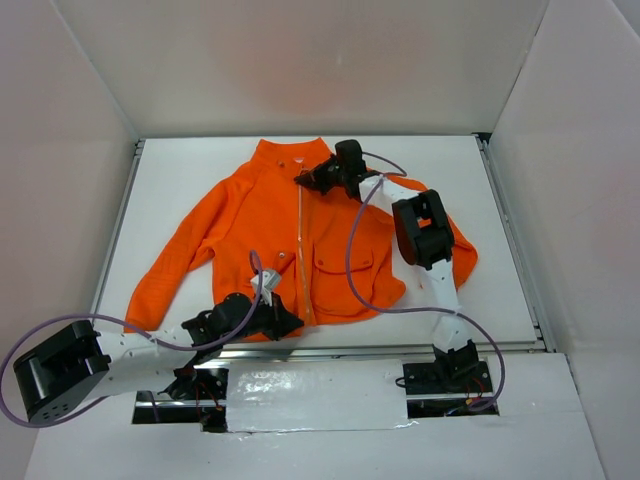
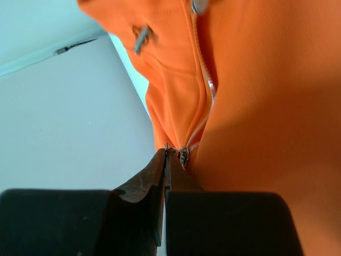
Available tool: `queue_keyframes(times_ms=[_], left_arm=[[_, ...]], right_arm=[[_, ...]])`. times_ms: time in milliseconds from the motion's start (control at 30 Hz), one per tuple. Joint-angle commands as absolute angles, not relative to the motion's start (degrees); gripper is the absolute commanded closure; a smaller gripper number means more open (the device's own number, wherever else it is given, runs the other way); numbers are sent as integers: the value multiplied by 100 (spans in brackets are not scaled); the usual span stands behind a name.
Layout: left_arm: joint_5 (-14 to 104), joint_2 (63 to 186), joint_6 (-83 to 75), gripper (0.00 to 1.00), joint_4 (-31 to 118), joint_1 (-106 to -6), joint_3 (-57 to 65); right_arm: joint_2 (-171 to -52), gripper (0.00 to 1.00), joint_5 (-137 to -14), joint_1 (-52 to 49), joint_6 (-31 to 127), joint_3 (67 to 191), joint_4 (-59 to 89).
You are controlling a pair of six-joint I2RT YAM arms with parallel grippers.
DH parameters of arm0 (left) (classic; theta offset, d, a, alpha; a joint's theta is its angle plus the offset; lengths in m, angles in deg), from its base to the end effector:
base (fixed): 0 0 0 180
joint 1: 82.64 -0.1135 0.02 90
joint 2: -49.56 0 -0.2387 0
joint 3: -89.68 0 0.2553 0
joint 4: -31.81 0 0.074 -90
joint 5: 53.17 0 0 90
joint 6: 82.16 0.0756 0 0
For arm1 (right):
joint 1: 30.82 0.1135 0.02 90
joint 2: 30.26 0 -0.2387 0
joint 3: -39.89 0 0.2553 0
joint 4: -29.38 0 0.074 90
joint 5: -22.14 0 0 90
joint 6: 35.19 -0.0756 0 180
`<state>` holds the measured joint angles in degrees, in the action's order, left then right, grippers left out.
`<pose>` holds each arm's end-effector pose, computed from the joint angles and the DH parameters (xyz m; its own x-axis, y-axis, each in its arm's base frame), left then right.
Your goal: Zip up the jacket
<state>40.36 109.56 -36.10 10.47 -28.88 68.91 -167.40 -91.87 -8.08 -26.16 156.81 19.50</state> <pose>0.1385 -0.1968 0.1128 -0.7134 -0.1982 -0.6721 0.4786 0.5628 -0.6740 0.5030 0.2442 0.1159 -0.7420 0.6672 0.0657 0.3504 0.3023 0.8865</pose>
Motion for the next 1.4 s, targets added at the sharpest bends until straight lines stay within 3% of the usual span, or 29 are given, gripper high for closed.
queue_keyframes(times_ms=[0,367,833,1367], left_arm=[[4298,10897,-3812,100,1078,-2656,6827],[4078,11116,-3926,100,1007,-2507,6950],[4008,11907,-4049,100,244,-2463,7073],[3297,12505,-4445,100,-91,-2410,7178]], right_arm=[[-17096,100,-9053,-928,-2386,16734,1694],[-18187,100,-9141,-1306,-1718,18961,2342],[-17853,100,-8826,-1482,-567,19392,3179],[-17958,100,-8816,-1702,-531,19603,3487]])
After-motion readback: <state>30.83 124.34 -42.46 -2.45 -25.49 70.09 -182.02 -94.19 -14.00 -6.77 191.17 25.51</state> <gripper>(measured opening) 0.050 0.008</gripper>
